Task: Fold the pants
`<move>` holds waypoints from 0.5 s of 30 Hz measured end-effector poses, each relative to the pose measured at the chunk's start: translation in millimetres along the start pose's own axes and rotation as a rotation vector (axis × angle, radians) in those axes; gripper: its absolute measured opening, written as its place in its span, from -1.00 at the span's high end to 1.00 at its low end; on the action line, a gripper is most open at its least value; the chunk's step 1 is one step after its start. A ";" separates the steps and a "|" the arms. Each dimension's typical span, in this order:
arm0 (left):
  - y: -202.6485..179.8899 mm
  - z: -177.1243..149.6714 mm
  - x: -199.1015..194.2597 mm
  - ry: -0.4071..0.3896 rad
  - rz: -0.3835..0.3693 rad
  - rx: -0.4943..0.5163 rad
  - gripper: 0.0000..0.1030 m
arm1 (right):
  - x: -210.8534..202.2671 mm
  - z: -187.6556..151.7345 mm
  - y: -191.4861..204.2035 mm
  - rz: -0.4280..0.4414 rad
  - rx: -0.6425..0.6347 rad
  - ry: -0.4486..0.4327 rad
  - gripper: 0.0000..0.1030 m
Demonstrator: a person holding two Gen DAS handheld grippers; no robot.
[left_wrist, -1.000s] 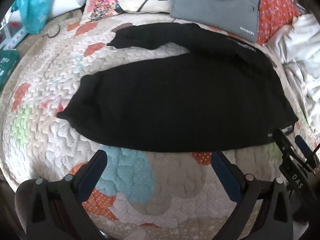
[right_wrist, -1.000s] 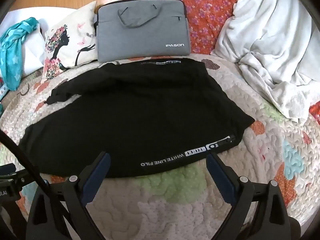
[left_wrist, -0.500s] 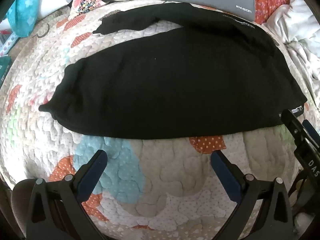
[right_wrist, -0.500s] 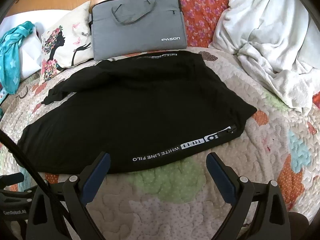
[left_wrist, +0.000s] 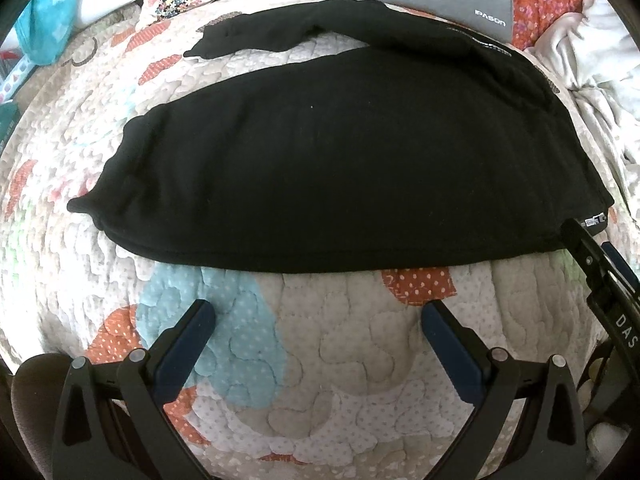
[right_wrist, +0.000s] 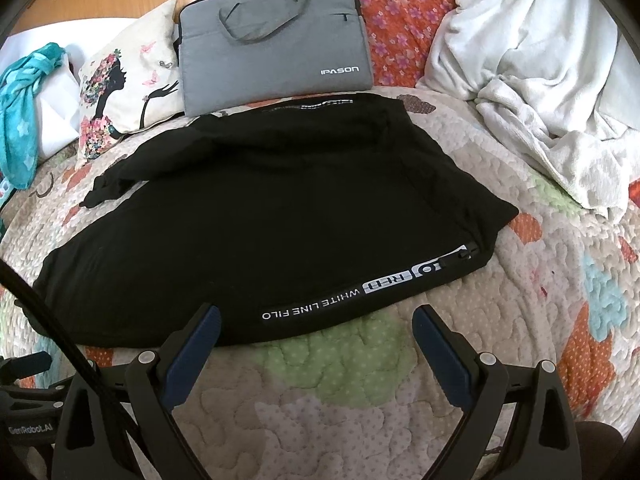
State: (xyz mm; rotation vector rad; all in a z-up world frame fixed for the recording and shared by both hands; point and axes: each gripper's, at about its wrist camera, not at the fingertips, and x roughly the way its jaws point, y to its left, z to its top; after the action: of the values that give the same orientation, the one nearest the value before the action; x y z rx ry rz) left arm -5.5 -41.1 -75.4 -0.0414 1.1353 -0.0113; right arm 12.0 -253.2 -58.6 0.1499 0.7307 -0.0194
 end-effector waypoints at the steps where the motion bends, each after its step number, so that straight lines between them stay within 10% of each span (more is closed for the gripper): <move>1: -0.2 0.3 -0.3 -0.006 -0.002 -0.001 -1.00 | 0.2 0.1 -0.7 0.001 0.001 0.001 -0.92; 15: 0.8 3.4 -1.9 -0.019 -0.009 0.029 -1.00 | 1.5 -0.5 -0.6 0.000 -0.001 0.005 -0.92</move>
State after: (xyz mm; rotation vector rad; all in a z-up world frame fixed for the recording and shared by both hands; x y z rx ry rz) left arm -3.2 -40.2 -72.2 -0.0214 1.1161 -0.0355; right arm 12.7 -253.6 -60.1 0.1491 0.7359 -0.0186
